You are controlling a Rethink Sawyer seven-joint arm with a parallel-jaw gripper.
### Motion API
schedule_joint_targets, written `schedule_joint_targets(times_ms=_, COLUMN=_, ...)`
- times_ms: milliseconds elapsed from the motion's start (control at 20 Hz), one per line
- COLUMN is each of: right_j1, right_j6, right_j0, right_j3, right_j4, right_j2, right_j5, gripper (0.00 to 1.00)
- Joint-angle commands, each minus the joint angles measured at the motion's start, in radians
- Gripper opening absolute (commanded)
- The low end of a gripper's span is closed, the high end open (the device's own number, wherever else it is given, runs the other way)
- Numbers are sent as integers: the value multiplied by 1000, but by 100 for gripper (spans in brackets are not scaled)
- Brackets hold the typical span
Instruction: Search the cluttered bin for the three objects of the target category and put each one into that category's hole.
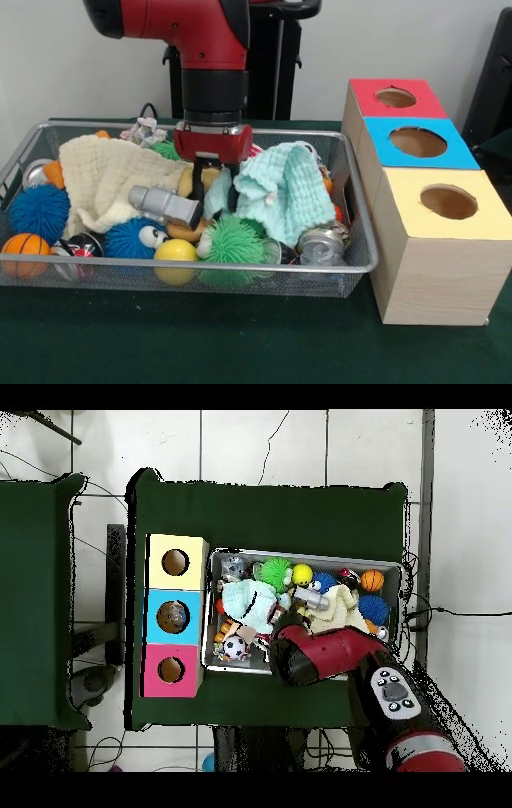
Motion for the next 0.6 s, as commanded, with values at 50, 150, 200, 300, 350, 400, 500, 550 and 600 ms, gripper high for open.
schedule_joint_targets(times_ms=50, right_j1=-66, right_j6=-85, right_j0=-92, right_j3=248, right_j4=-44, right_j2=93, right_j5=128, gripper=100)
schedule_joint_targets(times_ms=150, right_j1=-96, right_j6=-107, right_j0=-120, right_j3=266, right_j4=-32, right_j2=125, right_j5=156, gripper=100)
schedule_joint_targets(times_ms=200, right_j1=-106, right_j6=-114, right_j0=-129, right_j3=270, right_j4=-27, right_j2=137, right_j5=167, gripper=100)
schedule_joint_targets(times_ms=300, right_j1=-116, right_j6=-121, right_j0=-142, right_j3=276, right_j4=-22, right_j2=156, right_j5=178, gripper=100)
schedule_joint_targets(times_ms=350, right_j1=-118, right_j6=-124, right_j0=-146, right_j3=276, right_j4=-21, right_j2=162, right_j5=183, gripper=100)
schedule_joint_targets(times_ms=400, right_j1=-126, right_j6=-127, right_j0=-150, right_j3=281, right_j4=-19, right_j2=169, right_j5=189, gripper=100)
schedule_joint_targets(times_ms=500, right_j1=-131, right_j6=-134, right_j0=-159, right_j3=283, right_j4=-20, right_j2=181, right_j5=200, gripper=100)
schedule_joint_targets(times_ms=550, right_j1=-132, right_j6=-138, right_j0=-164, right_j3=283, right_j4=-20, right_j2=187, right_j5=206, gripper=100)
schedule_joint_targets(times_ms=600, right_j1=-131, right_j6=-141, right_j0=-167, right_j3=282, right_j4=-22, right_j2=191, right_j5=209, gripper=100)
